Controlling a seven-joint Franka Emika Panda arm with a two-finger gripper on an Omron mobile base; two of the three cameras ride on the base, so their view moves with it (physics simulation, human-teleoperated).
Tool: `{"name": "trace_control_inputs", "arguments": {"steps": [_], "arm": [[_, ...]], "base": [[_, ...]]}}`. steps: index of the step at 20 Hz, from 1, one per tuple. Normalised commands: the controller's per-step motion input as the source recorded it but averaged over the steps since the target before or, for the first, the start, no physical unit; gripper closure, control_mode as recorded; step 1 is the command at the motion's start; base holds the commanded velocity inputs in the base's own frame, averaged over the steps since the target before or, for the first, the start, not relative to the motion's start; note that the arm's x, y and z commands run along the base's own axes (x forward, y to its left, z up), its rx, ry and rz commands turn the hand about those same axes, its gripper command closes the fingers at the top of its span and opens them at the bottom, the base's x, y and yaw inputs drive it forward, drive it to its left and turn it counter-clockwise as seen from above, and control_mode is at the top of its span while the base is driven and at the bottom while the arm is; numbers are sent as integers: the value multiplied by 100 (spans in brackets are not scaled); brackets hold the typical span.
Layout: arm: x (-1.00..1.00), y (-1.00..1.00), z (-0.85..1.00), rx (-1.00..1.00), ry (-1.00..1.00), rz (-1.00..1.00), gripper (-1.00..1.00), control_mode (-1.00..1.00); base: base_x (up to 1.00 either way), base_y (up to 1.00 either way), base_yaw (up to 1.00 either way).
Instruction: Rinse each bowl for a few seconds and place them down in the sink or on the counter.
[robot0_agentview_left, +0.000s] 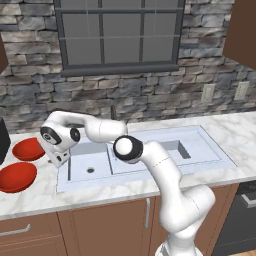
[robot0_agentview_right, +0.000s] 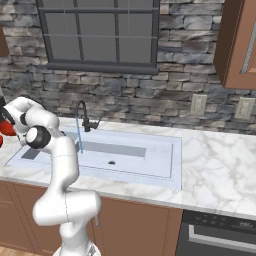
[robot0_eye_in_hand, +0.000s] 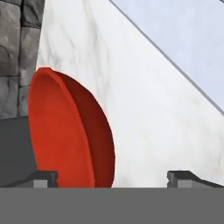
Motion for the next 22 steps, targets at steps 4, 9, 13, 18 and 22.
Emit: {"name": "trace_control_inputs", "arguments": {"steps": [4,9,13,18,22], "arm": [[48,46,30,-24,16,-6,-100,-100],[52,42,22,-23,20,-6,-100,-100],[59,35,15,-20,27,-4,-100,-100],[56,39,9,-21,27,-4,-100,-100],[49,45,11,-21,24,-3,-100,-100]], "base": [[0,0,0],[0,0,0],[0,0,0],[0,0,0],[0,0,0]]}}
